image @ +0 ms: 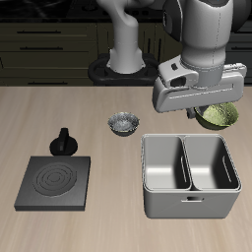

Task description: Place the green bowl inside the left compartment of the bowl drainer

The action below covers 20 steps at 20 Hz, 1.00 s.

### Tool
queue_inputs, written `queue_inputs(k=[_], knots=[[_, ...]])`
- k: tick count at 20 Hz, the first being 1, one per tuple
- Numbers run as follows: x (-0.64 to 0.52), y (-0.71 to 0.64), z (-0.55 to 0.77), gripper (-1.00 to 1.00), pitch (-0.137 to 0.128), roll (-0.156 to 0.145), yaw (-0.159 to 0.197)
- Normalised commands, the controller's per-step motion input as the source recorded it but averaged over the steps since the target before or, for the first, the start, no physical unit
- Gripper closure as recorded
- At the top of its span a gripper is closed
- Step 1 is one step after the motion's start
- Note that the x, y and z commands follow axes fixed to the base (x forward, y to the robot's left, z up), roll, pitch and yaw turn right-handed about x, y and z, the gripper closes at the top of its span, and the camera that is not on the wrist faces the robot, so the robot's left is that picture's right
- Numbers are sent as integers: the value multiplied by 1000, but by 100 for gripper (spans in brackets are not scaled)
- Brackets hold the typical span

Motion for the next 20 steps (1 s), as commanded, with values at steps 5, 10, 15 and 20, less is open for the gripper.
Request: queue_inputs(k=[5,10,15,20], knots=[[-1,19,-281,100,31,3,12],[34,-34,-218,100,33,10,8],[-57,80,-152,100,15,19,14],[-9,3,-150,100,17,-2,31]])
